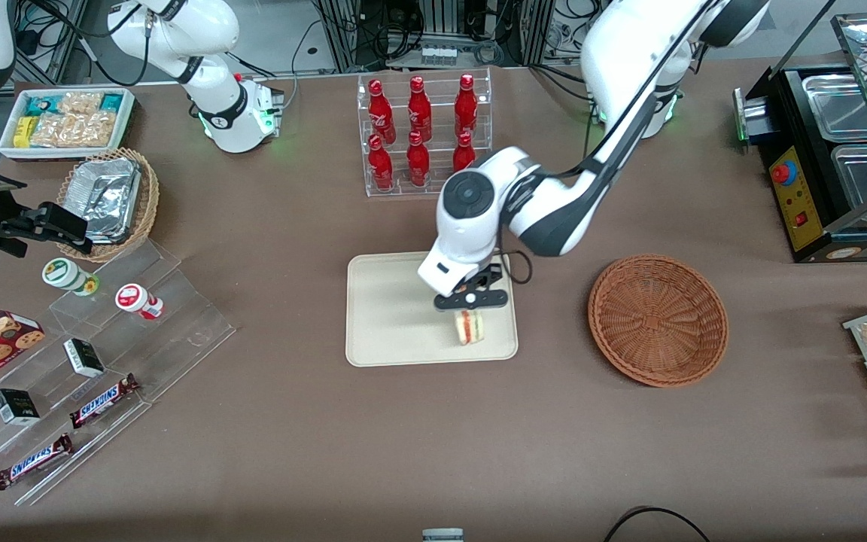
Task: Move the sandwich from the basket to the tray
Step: 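Lift the sandwich with the left gripper and carry it over the tray, then lower the sandwich onto the tray and open the left gripper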
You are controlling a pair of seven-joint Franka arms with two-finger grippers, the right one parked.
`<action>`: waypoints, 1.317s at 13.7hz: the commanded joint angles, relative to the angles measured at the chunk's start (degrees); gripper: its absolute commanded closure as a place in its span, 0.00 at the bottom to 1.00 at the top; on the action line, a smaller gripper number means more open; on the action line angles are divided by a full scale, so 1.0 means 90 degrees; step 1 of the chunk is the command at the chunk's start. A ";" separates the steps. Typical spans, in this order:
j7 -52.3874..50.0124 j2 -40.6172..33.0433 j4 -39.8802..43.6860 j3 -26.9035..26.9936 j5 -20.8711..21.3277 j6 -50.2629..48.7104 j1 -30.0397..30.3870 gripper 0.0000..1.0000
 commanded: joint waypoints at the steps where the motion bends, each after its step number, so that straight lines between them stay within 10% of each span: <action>1: -0.0192 0.0383 0.0467 0.0061 0.0154 0.0152 -0.0174 1.00; 14: -0.0505 0.1165 0.0692 0.0109 0.0701 0.0759 -0.0701 0.98; 15: -0.0515 0.1194 0.0692 0.0109 0.0691 0.0759 -0.0769 0.79; 17: -0.0505 0.1194 0.0672 0.0109 0.0701 0.0759 -0.0789 0.03; 18: -0.0505 0.1185 0.0662 0.0109 0.0701 0.0750 -0.0789 0.00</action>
